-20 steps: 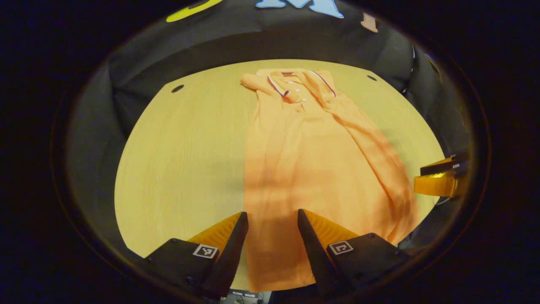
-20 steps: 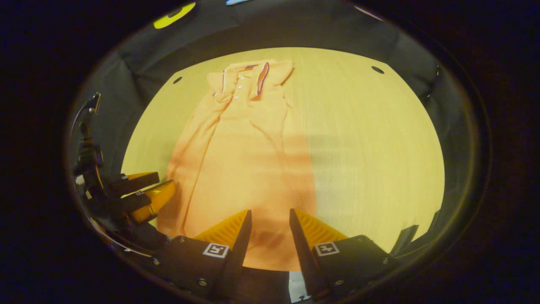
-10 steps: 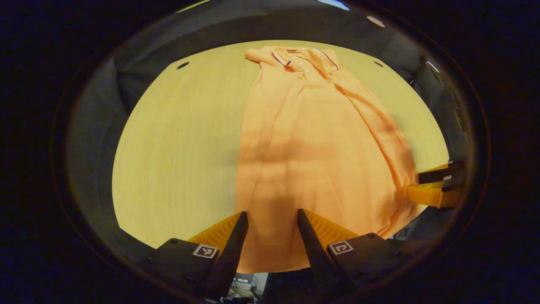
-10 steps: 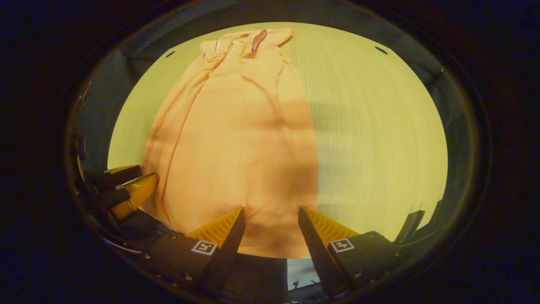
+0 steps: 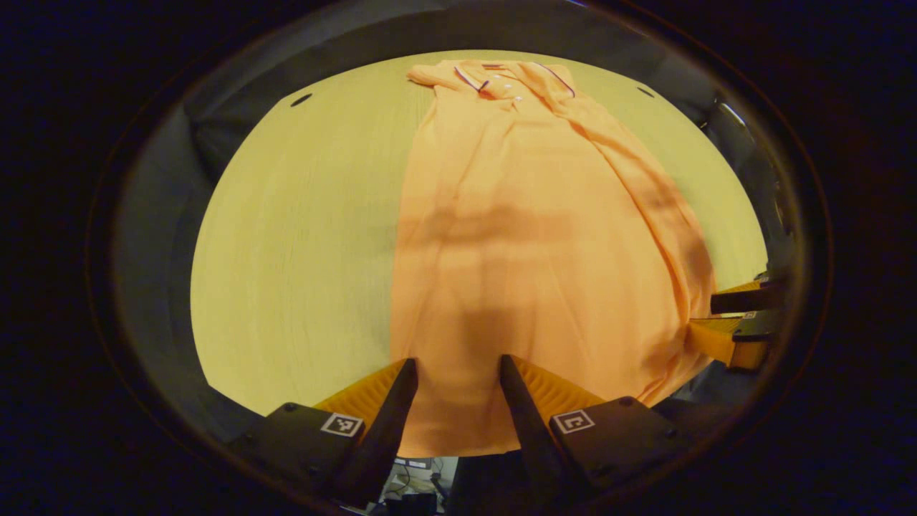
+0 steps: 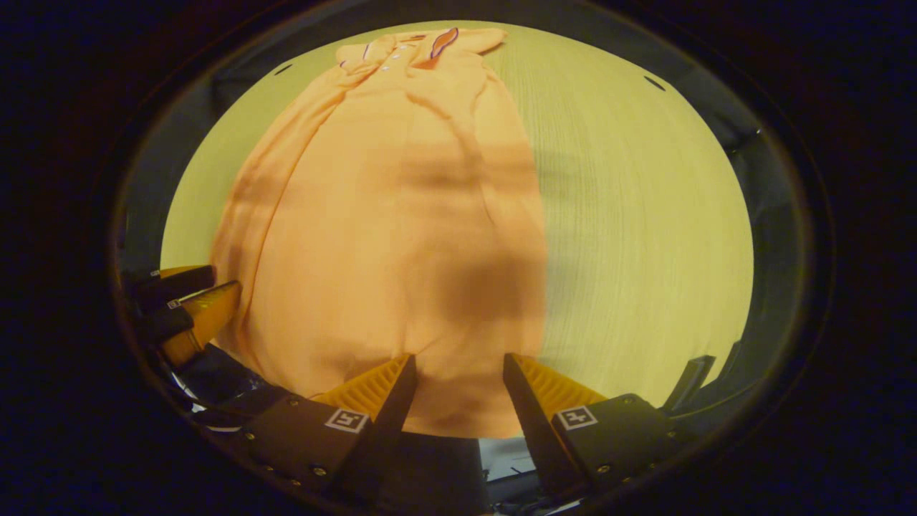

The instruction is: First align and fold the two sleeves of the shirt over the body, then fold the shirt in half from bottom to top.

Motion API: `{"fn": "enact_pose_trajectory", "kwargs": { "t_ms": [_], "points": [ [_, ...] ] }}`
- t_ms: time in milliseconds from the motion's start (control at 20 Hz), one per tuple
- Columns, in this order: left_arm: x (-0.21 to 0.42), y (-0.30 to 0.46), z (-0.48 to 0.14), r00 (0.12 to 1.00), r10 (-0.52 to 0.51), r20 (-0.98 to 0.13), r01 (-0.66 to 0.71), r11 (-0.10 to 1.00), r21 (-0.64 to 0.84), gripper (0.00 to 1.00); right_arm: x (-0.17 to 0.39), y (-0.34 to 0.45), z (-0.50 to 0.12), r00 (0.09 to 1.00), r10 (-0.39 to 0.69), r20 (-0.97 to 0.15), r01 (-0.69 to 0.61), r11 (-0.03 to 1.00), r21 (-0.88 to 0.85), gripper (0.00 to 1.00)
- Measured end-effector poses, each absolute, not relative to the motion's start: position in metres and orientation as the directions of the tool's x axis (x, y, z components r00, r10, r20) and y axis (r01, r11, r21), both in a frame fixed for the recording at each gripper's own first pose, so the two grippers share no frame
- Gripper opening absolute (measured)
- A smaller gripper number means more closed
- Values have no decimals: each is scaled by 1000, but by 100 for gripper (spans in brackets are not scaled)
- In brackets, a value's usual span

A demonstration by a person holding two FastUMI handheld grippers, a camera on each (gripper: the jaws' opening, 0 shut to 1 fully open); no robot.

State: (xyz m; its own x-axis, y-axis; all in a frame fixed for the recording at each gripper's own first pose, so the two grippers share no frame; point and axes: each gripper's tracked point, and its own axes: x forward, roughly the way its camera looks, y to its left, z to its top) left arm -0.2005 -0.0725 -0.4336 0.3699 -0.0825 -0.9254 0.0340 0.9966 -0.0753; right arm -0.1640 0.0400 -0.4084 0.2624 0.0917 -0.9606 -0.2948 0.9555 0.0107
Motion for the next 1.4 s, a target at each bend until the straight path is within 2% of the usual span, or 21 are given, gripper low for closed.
{"fn": "enact_pose_trajectory", "kwargs": {
  "t_ms": [300, 550, 650, 700, 750, 800, 850, 900, 950, 1000, 1050, 1150, 1200, 1400],
  "points": [
    [-201, -72, -435, 369, -120, -922, 20, 992, -121, 80, -164, 40, -408, 187, 68, -980, -272, 962, 15, 84],
    [-201, -72, -434, 356, -116, -927, 7, 993, -121, 80, -164, 41, -407, 189, 67, -980, -265, 964, 15, 85],
    [-199, -77, -434, 352, -125, -928, 20, 992, -126, 76, -164, 42, -409, 198, 75, -977, -270, 963, 20, 84],
    [-197, -79, -433, 356, -126, -926, 28, 992, -124, 73, -165, 43, -407, 201, 78, -976, -268, 963, 22, 79],
    [-195, -83, -432, 364, -130, -922, 35, 991, -126, 55, -165, 44, -407, 201, 82, -976, -262, 965, 27, 71],
    [-194, -86, -431, 365, -129, -922, 36, 992, -124, 46, -166, 45, -407, 203, 87, -975, -256, 966, 33, 54],
    [-194, -91, -431, 361, -132, -923, 34, 991, -128, 27, -167, 47, -406, 205, 96, -974, -246, 968, 43, 44],
    [-195, -90, -431, 353, -118, -928, 24, 993, -117, 19, -166, 50, -406, 205, 110, -973, -233, 971, 60, 23],
    [-194, -91, -431, 347, -111, -931, 23, 994, -110, 12, -167, 50, -405, 208, 116, -971, -218, 974, 70, 14],
    [-194, -91, -431, 343, -113, -932, 18, 993, -114, 12, -168, 50, -406, 205, 125, -971, -220, 972, 78, 6],
    [-194, -91, -432, 333, -113, -936, 3, 993, -119, 6, -168, 50, -403, 207, 131, -969, -221, 972, 84, 6],
    [-192, -91, -431, 327, -118, -937, 1, 992, -125, 6, -167, 48, -404, 215, 138, -967, -201, 975, 95, 6],
    [-192, -91, -432, 336, -124, -934, -7, 991, -134, 6, -166, 50, -406, 217, 144, -966, -197, 975, 101, 1],
    [-189, -91, -426, 325, -140, -935, -26, 987, -157, 5, -166, 50, -403, 214, 142, -966, -209, 973, 96, 1]
  ]
}}
